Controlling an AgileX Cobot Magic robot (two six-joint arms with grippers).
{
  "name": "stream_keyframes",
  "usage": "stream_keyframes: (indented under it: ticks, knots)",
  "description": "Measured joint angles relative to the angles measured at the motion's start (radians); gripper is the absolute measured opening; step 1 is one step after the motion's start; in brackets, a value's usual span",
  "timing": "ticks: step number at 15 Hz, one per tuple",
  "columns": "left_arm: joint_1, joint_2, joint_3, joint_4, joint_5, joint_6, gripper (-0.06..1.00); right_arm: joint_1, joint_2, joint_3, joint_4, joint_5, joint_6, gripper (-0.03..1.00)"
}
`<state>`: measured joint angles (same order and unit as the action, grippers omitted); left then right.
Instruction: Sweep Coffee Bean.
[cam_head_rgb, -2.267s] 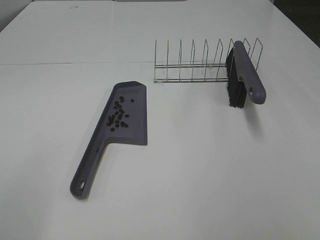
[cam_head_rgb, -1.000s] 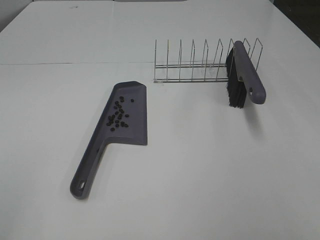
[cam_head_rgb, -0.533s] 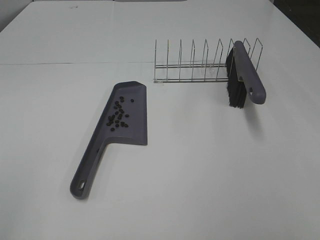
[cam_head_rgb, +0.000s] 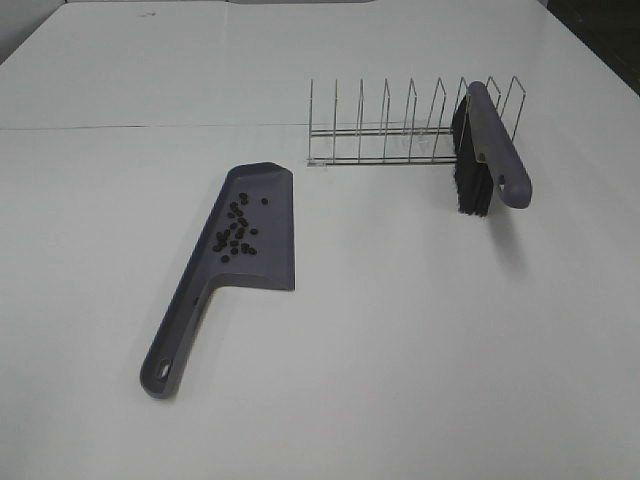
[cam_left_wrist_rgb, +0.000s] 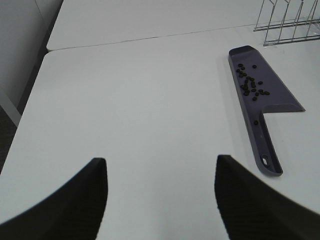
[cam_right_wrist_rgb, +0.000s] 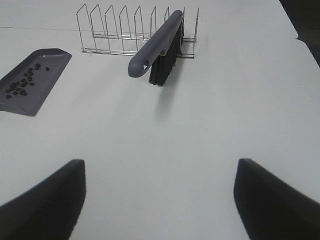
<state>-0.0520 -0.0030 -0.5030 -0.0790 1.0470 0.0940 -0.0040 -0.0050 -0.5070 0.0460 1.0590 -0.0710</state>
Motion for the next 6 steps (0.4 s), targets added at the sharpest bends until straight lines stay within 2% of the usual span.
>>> stream_keyframes:
  ticks: [6]
  knots:
    - [0.000,0.000,0.000,0.000,0.000,0.000,0.57,0.000,0.000,0.000,0.000,0.000,0.000,0.69]
